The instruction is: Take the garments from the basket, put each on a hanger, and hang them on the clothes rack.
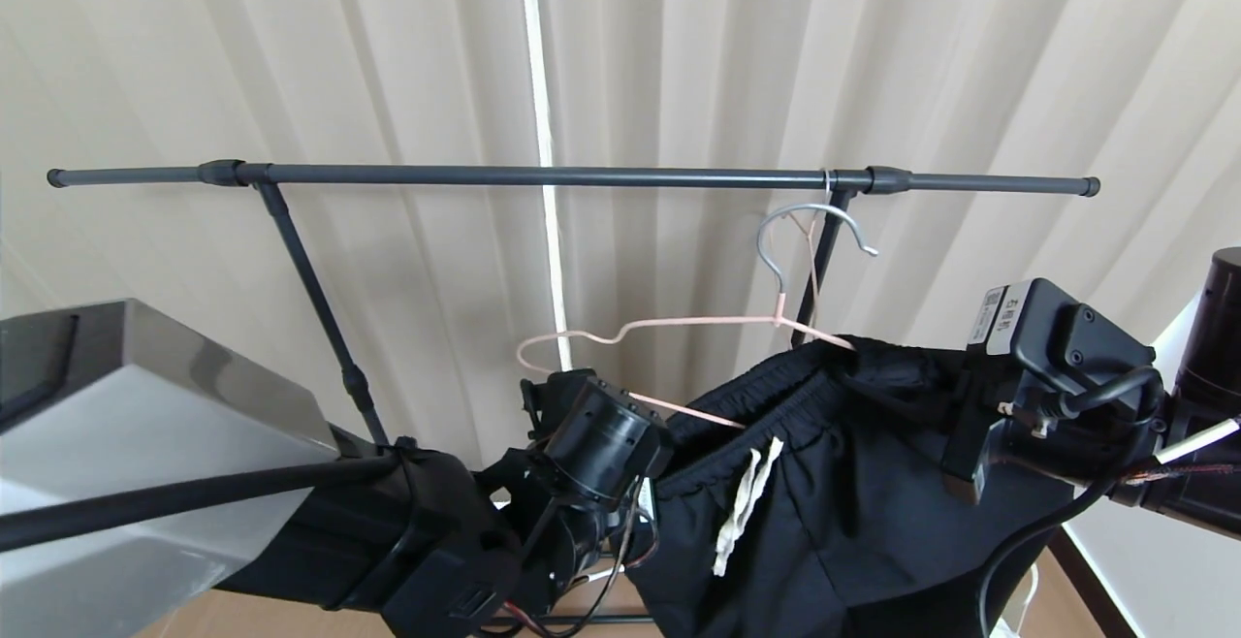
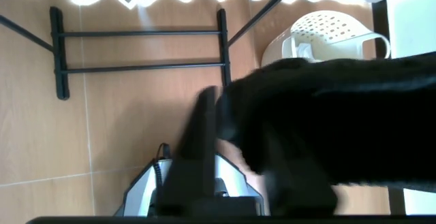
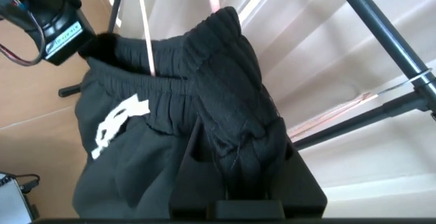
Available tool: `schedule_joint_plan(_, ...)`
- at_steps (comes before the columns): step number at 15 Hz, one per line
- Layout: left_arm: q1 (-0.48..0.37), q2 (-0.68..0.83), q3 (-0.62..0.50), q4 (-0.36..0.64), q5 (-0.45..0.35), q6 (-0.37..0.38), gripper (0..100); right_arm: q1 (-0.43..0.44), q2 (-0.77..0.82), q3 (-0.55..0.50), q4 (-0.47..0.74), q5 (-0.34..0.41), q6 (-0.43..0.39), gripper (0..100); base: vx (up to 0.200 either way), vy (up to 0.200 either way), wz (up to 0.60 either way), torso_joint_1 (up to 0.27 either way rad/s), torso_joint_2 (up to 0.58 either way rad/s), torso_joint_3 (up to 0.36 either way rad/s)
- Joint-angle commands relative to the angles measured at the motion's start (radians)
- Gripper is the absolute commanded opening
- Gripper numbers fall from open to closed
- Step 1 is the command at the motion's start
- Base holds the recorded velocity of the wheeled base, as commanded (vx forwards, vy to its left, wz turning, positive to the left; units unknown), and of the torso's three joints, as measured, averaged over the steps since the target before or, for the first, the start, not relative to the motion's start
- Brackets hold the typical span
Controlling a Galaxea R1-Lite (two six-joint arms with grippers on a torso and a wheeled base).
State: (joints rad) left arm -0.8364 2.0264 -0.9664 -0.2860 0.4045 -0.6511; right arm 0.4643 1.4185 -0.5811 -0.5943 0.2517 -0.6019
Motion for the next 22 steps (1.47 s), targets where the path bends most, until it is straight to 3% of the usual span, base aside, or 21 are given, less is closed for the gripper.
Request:
schedule_joint_plan(1, 0.006, -0.057, 0.011, 0.001, 0.001, 0.001, 0, -0.013, 0.019, -0.002, -0.001, 0.004, 0.001, 0, 0.0, 0.0, 0.0, 0.0, 0.0, 0.0)
schedule_joint_plan(2, 0.006, -0.057, 0.011, 0.001, 0.001, 0.001, 0, -0.013, 0.019, -0.002, -0.001, 0.004, 0.001, 0, 0.0, 0.0, 0.0, 0.0, 0.0, 0.0)
schedule_joint_plan(6, 0.068, -0.114, 0.021, 0.001, 0.001, 0.016, 0, -0.125, 0.106, -0.019, 0.002, 0.176, 0.014, 0, 0.0, 0.0, 0.0, 0.0, 0.0, 0.0)
schedule_joint_plan(9, 0.099, -0.12, 0.023, -0.012, -0.001, 0.054, 0, -0.168, 0.146, -0.031, 0.005, 0.236, 0.014, 0, 0.0, 0.0, 0.0, 0.0, 0.0, 0.0)
schedule_joint_plan(22, 0.223, -0.118, 0.015, -0.029, -0.003, 0.097, 0, -0.236, 0.157, -0.033, 0.004, 0.238, -0.01, 0, 0.0, 0.0, 0.0, 0.0, 0.0, 0.0)
